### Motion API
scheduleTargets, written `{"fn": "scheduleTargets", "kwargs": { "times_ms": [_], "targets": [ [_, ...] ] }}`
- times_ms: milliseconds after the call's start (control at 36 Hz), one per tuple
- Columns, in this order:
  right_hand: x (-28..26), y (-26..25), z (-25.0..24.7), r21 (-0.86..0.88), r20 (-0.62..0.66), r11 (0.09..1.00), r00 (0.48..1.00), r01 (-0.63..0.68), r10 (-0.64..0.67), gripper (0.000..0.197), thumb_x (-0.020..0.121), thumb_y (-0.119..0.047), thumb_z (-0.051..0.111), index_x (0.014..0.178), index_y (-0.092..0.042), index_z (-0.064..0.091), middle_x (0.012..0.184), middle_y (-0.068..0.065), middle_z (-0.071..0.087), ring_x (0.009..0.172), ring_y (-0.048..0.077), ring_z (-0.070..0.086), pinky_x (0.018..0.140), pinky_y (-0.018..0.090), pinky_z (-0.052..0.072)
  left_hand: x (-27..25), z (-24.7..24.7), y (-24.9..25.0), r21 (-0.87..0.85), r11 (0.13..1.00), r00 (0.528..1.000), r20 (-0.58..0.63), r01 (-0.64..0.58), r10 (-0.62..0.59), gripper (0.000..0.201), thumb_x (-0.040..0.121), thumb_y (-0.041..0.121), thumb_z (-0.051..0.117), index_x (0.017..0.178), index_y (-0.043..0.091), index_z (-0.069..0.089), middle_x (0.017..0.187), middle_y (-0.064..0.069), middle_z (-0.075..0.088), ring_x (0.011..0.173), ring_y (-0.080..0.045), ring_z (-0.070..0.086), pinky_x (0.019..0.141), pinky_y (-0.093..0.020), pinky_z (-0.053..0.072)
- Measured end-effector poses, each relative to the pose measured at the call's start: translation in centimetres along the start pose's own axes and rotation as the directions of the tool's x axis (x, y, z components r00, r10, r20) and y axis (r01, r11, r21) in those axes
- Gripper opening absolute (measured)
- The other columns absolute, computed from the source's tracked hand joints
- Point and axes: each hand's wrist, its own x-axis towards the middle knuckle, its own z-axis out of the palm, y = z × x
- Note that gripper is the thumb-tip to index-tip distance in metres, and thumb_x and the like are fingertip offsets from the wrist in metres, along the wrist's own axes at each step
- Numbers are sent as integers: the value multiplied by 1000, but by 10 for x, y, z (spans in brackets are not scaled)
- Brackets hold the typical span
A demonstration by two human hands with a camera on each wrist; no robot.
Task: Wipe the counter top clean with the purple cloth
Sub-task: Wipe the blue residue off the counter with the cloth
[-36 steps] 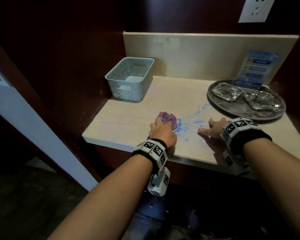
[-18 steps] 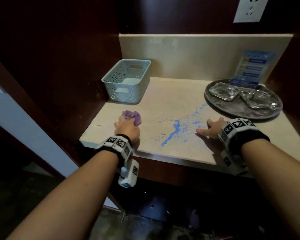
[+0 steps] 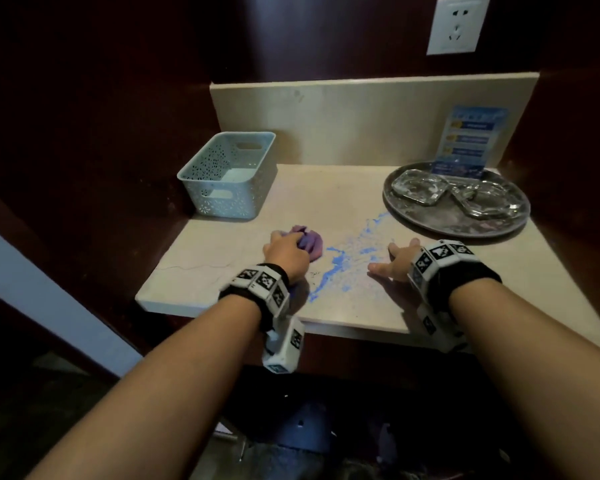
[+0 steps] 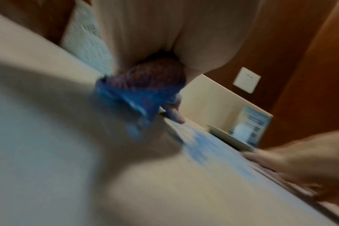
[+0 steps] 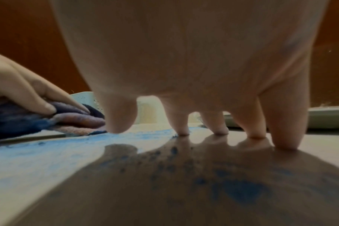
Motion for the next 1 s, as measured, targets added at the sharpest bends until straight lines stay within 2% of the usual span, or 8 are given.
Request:
{"fn": "scheduleTargets", "kwargs": {
  "times_ms": [56, 83, 139, 222, 278, 361, 583, 1000],
  "targets": [
    [-1, 0, 0, 11, 4, 1000, 1000, 3, -3, 93, 79, -80, 35, 152, -27, 14, 159, 16, 1, 141, 41, 21, 113, 53, 23, 6, -12, -1, 12, 1000, 1000, -19, -10, 10, 23, 86, 3, 47, 81, 24, 55, 87, -1, 42, 104, -8, 56, 73, -13, 30],
    [-2, 0, 0, 19, 6, 1000, 1000, 3, -3, 92, 80, -80, 35, 152, -27, 13, 159, 15, -1, 142, 41, 19, 113, 53, 21, 11, -16, 0, 26, 999, 1000, -14, -25, 26, 27, 86, 3, 47, 76, 27, 51, 81, 5, 37, 103, 0, 57, 73, -7, 31],
    [-3, 0, 0, 24, 13, 1000, 1000, -6, 6, 91, 81, -79, 34, 153, -28, 11, 159, 15, -4, 142, 41, 17, 114, 54, 20, 23, -19, 0, 108, 994, 999, 17, -31, 29, 28, 86, 10, 48, 73, 34, 53, 92, 5, 39, 115, -22, 54, 93, -21, 40],
    [-5, 1, -1, 19, 31, 1000, 999, -16, 16, 88, 83, -78, 31, 153, -29, 8, 160, 13, -5, 143, 41, 15, 113, 53, 18, 41, -17, 4, 197, 978, 995, 77, -70, 55, 23, 88, 18, 49, 102, 24, 67, 115, -14, 46, 107, -36, 54, 102, -31, 42],
    [-8, 1, -3, 14, 39, 1000, 999, -22, 21, 87, 84, -77, 32, 153, -29, 8, 160, 12, -5, 143, 41, 14, 113, 53, 17, 51, -19, 12, 222, 963, 984, 120, -155, 131, 26, 90, 22, 52, 110, 15, 67, 123, -20, 53, 105, -34, 57, 92, -25, 43],
    [-10, 1, -1, 35, 51, 999, 998, -37, 35, 87, 84, -76, 35, 153, -31, 7, 160, 11, -8, 144, 41, 8, 114, 53, 14, 72, -21, 24, 222, 940, 959, 181, -257, 220, 29, 90, 16, 55, 117, 12, 65, 124, -11, 63, 109, -27, 58, 79, -18, 32],
    [-10, -4, -1, 54, 72, 994, 994, -91, 87, 90, 78, -81, 34, 151, -38, 5, 161, 5, -7, 145, 40, 2, 115, 56, 13, 120, -14, 50, 289, 873, 900, 316, -393, 300, 42, 86, 18, 61, 127, 19, 59, 133, -6, 59, 119, -27, 55, 96, -27, 41],
    [-14, -5, -8, 119, 114, 982, 985, -145, 131, 90, 76, -81, 41, 150, -42, 6, 161, -2, -9, 147, 35, 0, 116, 53, 11, 164, 26, 94, 215, 742, 734, 469, -635, 491, 41, 84, 23, 66, 124, 19, 62, 128, -6, 62, 116, -26, 57, 96, -28, 42]
  ]
}}
